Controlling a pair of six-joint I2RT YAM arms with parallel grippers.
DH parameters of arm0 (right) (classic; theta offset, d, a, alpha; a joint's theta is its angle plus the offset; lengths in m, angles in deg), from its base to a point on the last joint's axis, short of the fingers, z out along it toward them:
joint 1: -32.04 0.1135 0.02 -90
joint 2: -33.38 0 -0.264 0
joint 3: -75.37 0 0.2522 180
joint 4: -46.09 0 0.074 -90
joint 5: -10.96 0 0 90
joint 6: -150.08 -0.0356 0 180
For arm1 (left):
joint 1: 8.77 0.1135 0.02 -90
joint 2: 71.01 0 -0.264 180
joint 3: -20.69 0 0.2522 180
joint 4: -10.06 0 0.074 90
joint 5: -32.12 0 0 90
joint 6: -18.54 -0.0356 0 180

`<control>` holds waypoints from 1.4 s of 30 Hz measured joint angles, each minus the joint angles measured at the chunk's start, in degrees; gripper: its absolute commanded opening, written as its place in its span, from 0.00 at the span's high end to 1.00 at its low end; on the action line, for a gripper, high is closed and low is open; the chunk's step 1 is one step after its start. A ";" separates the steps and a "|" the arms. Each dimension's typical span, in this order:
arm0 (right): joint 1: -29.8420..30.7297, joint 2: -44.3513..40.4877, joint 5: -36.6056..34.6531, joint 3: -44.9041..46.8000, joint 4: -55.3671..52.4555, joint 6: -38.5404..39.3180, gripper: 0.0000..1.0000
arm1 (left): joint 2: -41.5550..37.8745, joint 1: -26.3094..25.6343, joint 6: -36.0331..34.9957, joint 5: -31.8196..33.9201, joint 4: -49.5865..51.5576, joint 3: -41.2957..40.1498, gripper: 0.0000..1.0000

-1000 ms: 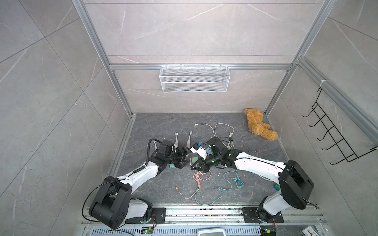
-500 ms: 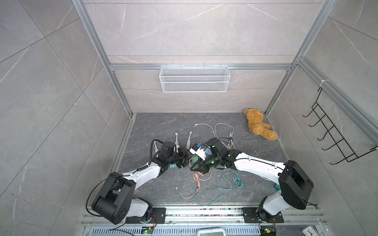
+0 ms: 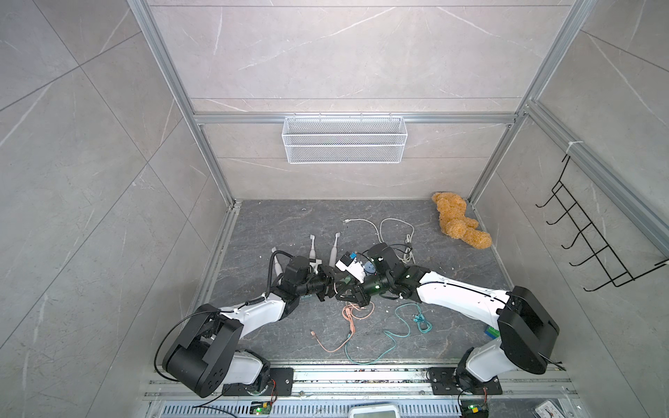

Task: Charge the electric toothbrush
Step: Pick up the charging cable from the center of the board.

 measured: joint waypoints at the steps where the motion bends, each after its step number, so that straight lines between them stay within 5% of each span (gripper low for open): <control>1: 0.00 -0.02 -0.02 0.39 0.20 0.00 1.00 | 0.00 0.00 0.20 0.00 -0.22 0.00 0.64; 42: -0.02 -3.80 -2.75 13.09 15.89 -8.72 1.00 | -5.84 2.03 -0.68 0.48 2.29 -0.24 0.90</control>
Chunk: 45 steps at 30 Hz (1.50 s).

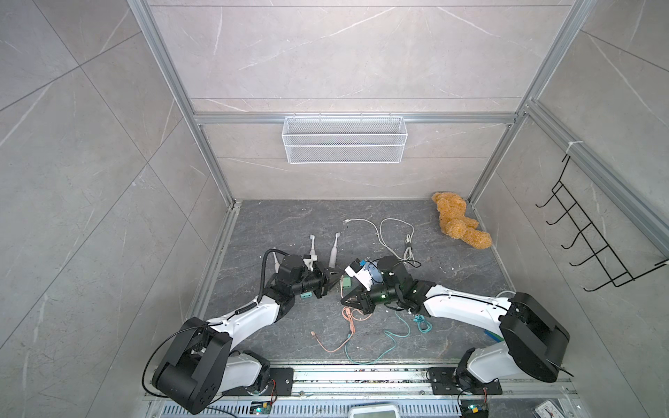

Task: Charge the electric toothbrush
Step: Pick up the charging cable from the center of the board.

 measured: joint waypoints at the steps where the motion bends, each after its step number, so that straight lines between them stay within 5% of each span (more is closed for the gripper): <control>1: 0.00 0.00 -0.02 0.33 0.44 -0.39 1.00 | -0.22 0.02 -0.13 0.04 0.37 -0.04 0.93; 5: 0.02 -0.20 -0.63 0.98 0.94 -1.51 0.99 | -1.07 0.24 -0.83 0.17 2.03 -0.09 1.00; 10: 0.00 -4.15 -5.03 2.86 0.59 -3.69 0.41 | -3.08 0.59 -2.99 1.14 5.20 -0.09 1.00; 13: -0.33 -7.30 -6.95 3.21 0.74 -5.57 0.28 | -5.33 0.59 -6.25 1.97 8.28 -0.09 1.00; 20: -2.05 -6.86 -3.58 3.32 10.47 -14.25 0.31 | -13.70 0.59 -14.84 3.67 12.59 -0.52 1.00; 31: -3.28 11.32 4.94 4.94 46.56 -36.63 0.45 | -18.14 -0.33 -16.90 6.10 10.12 -6.47 1.00; 36: -3.43 12.17 4.90 4.94 49.86 -38.49 0.52 | -18.14 -0.83 -16.48 7.15 7.45 -7.34 1.00; 45: -3.50 12.20 4.70 4.96 51.06 -38.51 0.51 | -19.69 -1.73 -12.50 13.66 1.51 -11.91 1.00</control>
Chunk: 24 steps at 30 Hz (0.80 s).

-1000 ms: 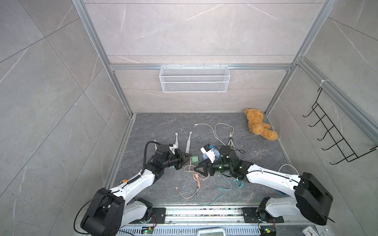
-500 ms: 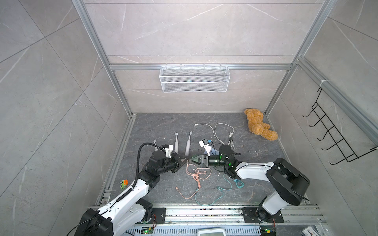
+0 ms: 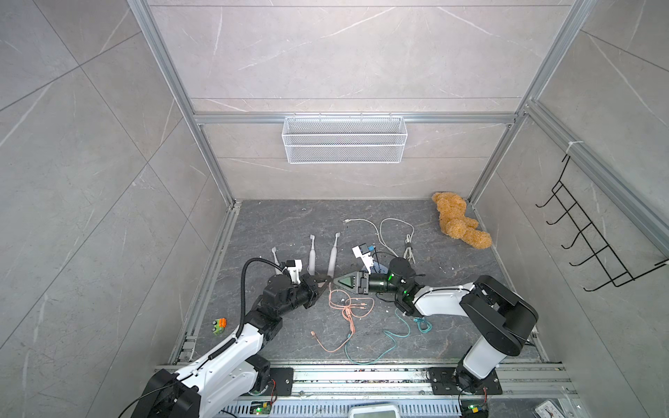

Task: Charge the electric toothbrush
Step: Pick up the charging cable from the center of the board.

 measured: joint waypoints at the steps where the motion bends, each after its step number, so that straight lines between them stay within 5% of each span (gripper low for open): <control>1: 0.02 0.00 0.02 0.00 0.02 0.00 0.51 | 0.00 -0.35 0.48 0.57 -0.55 -0.13 1.00; 13: 0.52 0.02 -0.46 -0.02 -2.40 2.58 0.56 | -0.44 -3.17 3.28 4.85 -6.60 -0.68 1.00; 20: 1.20 0.79 -0.26 -0.48 -2.84 3.45 0.70 | 0.85 -5.62 3.80 6.40 -9.01 -0.68 1.00; 24: 1.31 1.20 -0.15 -0.52 -2.97 3.48 0.87 | 1.57 -6.08 3.80 7.61 -9.60 -0.68 1.00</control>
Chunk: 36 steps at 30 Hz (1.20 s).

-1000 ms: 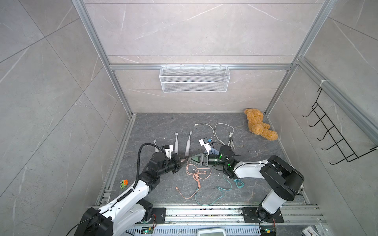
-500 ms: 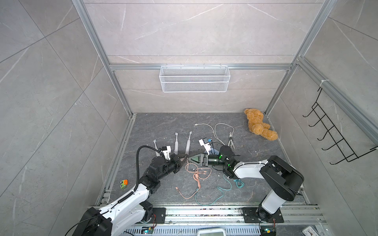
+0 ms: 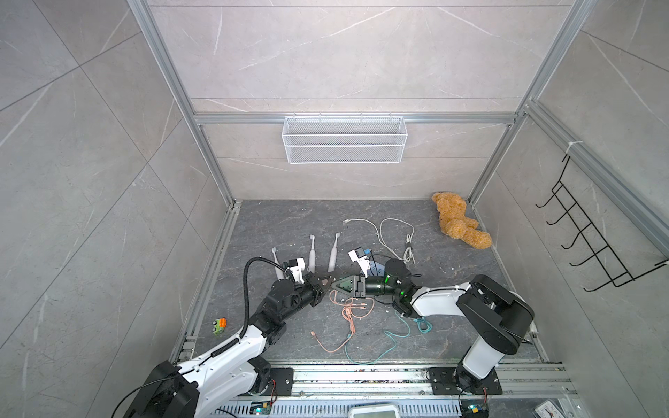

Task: Charge the electric toothbrush
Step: Pick up the charging cable from the center of the board.

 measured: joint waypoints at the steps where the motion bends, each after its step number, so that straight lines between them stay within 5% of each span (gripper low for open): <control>1: 0.09 -0.07 -0.07 0.00 -0.15 0.11 0.93 | 0.00 0.00 0.00 0.24 -0.09 0.00 1.00; 5: 0.15 -0.72 -0.63 -0.09 -2.14 1.11 1.00 | -0.13 -0.04 -0.35 1.09 -0.04 -0.07 1.00; 10: 0.50 -2.67 -1.16 -0.09 -7.19 3.76 1.00 | -2.73 -0.42 -0.85 1.14 3.50 0.00 0.61; 14: 0.37 -3.15 -1.81 0.22 -10.40 5.73 1.00 | -6.36 -0.42 -1.81 1.62 7.93 0.28 0.49; 36: 1.18 -6.78 2.38 1.95 -19.50 10.56 1.00 | -3.58 -0.42 -5.03 0.70 16.24 4.24 0.73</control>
